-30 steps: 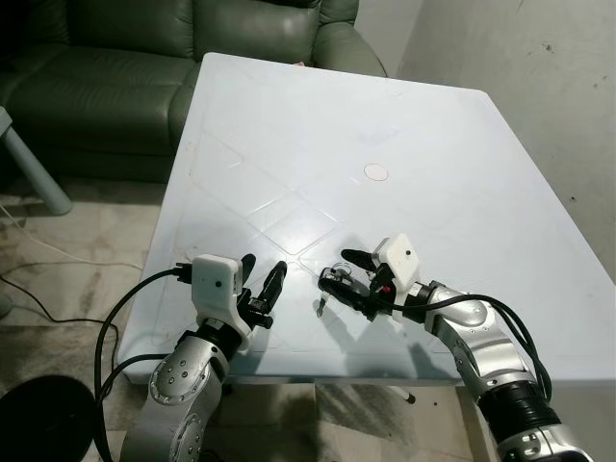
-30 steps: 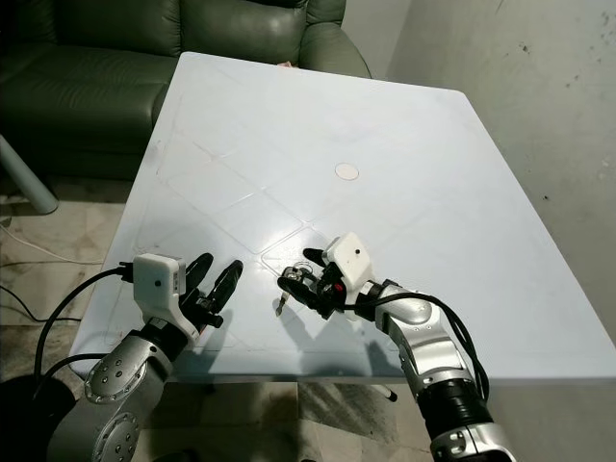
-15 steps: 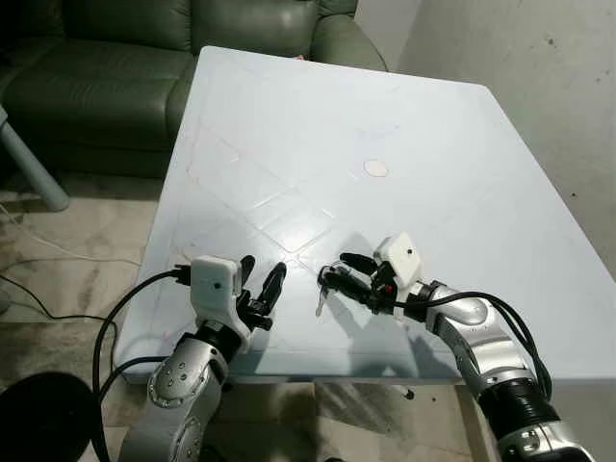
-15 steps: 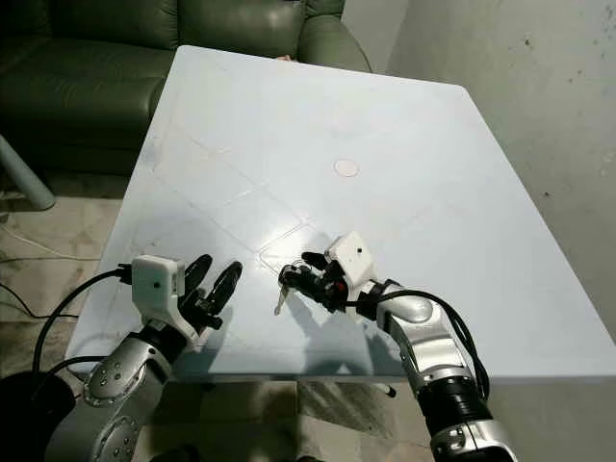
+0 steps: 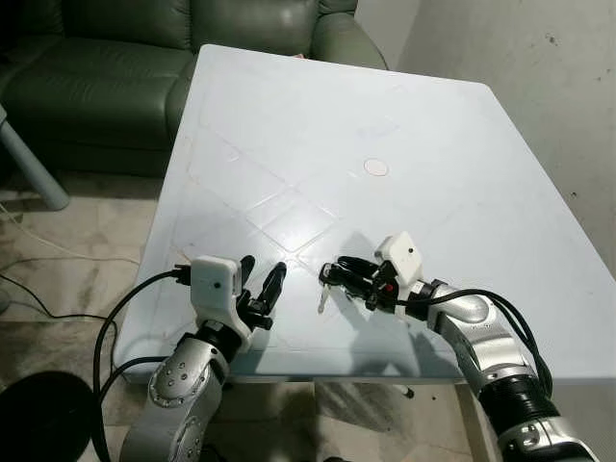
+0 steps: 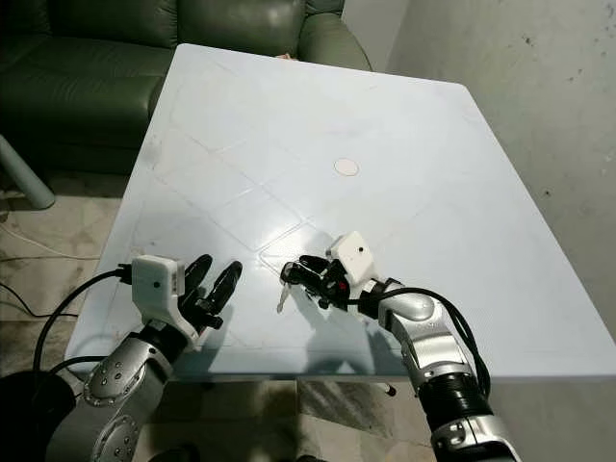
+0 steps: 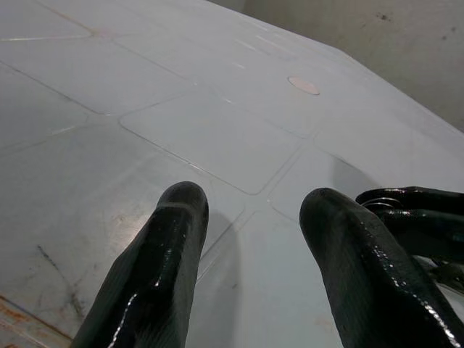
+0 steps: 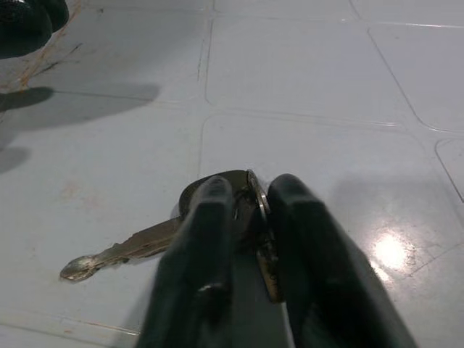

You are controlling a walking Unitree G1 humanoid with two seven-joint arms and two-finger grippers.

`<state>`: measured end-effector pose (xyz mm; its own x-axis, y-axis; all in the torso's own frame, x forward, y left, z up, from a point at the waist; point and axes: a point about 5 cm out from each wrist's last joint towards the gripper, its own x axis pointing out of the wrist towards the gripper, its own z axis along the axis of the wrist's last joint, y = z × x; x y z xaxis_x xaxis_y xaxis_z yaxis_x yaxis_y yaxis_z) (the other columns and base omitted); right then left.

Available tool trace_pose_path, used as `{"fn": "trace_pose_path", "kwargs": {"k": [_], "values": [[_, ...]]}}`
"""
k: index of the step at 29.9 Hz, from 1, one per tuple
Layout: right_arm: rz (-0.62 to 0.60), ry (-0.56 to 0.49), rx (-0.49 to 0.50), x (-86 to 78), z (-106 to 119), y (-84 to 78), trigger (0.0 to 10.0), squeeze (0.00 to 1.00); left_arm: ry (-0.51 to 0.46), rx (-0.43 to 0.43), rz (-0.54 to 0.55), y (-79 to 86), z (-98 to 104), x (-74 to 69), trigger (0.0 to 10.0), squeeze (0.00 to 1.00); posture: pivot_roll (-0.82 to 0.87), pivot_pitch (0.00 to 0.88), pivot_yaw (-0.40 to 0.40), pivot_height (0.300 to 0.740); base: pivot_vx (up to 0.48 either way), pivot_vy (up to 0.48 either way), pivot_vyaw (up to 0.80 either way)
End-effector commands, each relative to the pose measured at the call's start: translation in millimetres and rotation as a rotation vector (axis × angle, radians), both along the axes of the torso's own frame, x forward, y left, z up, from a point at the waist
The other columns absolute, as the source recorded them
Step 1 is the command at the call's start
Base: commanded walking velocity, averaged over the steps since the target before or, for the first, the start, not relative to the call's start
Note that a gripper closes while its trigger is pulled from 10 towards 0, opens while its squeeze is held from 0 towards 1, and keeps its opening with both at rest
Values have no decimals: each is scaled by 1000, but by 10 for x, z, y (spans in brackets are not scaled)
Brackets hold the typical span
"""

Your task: Hang keys on a hook

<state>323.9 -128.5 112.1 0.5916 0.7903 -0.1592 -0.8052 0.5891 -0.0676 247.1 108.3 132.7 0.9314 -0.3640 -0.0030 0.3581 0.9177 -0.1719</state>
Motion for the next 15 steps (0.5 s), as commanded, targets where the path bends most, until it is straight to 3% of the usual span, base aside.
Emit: {"fn": "trace_pose_path", "kwargs": {"k": [1, 4, 5, 7, 10, 11, 12, 13, 15], "values": [[-19, 3, -2, 12, -2, -82, 0, 0, -8, -9, -13, -35, 34, -17, 10000, 0, 30, 167, -158, 740, 0, 0, 0], [-15, 5, -3, 18, -4, -84, 118, 0, -8, -11, -13, -41, 38, -16, 10000, 0, 31, 166, -159, 740, 0, 0, 0], [-13, 7, -4, 18, -5, -83, 4745, 0, -9, -11, -13, -42, 39, -16, 10000, 0, 31, 166, -159, 740, 0, 0, 0], [-15, 7, -17, 22, -15, -80, 10000, 0, -10, -11, -13, -44, 41, -15, 10000, 0, 31, 166, -159, 740, 0, 0, 0], [-14, 28, -1, 24, -22, -84, 10000, 0, -10, -11, -13, -46, 43, -15, 10000, 0, 31, 166, -159, 740, 0, 0, 0], [-19, 29, 3, 32, -17, -92, 10000, 694, -10, -11, -12, -46, 43, -15, 10000, 0, 31, 166, -159, 740, 0, 0, 0], [-20, 28, 2, 36, -15, -95, 10000, 694, -10, -12, -12, -46, 43, -14, 10000, 0, 31, 166, -159, 740, 0, 0, 0], [-22, 32, 7, 38, -14, -98, 10000, 1000, -10, -12, -12, -46, 44, -14, 10000, 0, 31, 166, -159, 740, 0, 0, 0], [-14, 6, 2, 40, 7, -104, 10000, 1000, -11, -14, -12, -49, 46, -14, 10000, 0, 30, 165, -156, 740, 0, 0, 0]]}}
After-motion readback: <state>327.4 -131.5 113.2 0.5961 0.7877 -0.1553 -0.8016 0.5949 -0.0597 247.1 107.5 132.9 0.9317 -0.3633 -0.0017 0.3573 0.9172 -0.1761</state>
